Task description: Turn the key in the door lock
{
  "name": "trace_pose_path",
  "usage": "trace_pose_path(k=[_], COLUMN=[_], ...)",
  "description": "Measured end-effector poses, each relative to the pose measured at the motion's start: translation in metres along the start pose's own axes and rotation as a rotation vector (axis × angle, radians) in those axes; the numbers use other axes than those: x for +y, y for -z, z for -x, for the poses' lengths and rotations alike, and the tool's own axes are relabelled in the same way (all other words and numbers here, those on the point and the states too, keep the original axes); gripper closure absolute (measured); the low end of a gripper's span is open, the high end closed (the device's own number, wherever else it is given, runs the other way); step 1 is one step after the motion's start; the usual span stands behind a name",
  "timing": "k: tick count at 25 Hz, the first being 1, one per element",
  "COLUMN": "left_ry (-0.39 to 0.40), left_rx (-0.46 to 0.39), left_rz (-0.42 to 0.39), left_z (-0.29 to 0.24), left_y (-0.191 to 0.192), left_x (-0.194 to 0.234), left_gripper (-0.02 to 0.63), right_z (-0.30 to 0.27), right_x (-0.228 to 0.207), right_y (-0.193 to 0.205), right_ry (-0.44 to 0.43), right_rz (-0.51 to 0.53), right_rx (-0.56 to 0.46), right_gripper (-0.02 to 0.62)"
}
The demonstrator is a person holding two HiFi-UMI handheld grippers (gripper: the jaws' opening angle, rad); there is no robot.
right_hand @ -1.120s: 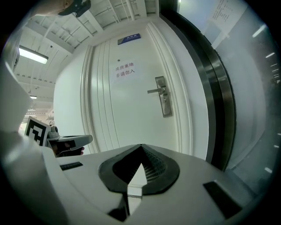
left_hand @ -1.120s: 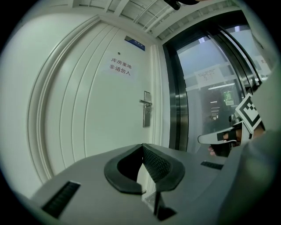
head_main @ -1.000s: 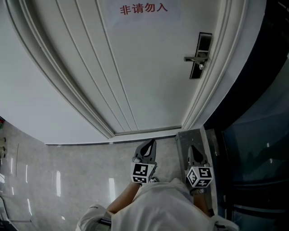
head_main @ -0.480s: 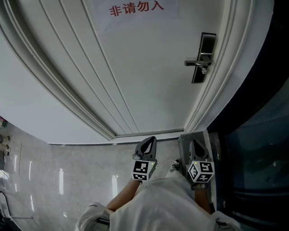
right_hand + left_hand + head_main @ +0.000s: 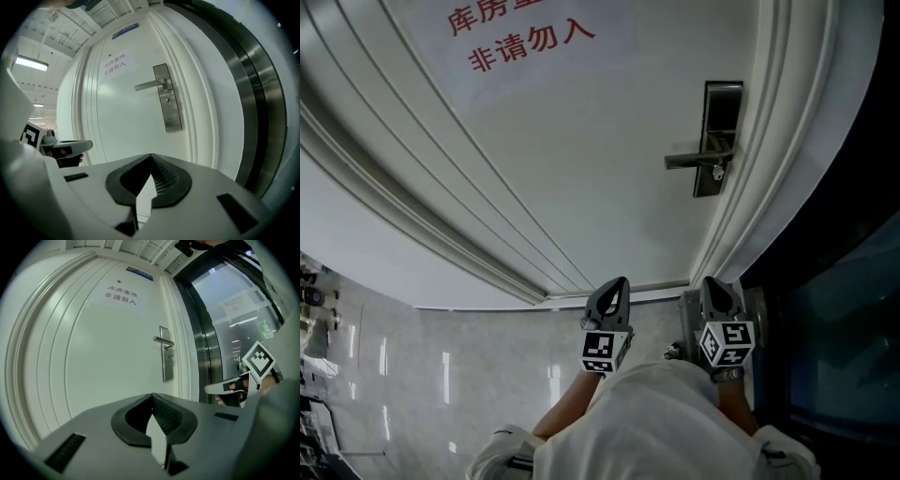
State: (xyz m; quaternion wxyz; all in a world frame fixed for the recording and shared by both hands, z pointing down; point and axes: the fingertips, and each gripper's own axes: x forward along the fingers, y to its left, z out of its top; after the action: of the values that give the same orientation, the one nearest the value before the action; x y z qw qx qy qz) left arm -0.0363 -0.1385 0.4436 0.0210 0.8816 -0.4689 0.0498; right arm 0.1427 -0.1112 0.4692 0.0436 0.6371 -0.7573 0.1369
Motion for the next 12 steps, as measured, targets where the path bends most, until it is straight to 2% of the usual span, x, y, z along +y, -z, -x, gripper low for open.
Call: trace_pose_path(k=[6, 12], left_ry=[-0.019, 0.024], left_rx=[0.015, 0.014], left_rz=[0.012, 0.001], left_z=[-0.042, -0.065], left_y=[0.006, -0.004], left_x=[-0.01, -0.013], left_gripper=[0.598, 0.598], right_z=[-0.028, -0.042], right_x=[-0.038, -0.058], right_y=[-0.012, -0.03], right_ry=[-0.016, -0.006], right_rz=[0.037, -0.018], right_rx=[0.001, -0.022], right_gripper=[0.598, 0.598])
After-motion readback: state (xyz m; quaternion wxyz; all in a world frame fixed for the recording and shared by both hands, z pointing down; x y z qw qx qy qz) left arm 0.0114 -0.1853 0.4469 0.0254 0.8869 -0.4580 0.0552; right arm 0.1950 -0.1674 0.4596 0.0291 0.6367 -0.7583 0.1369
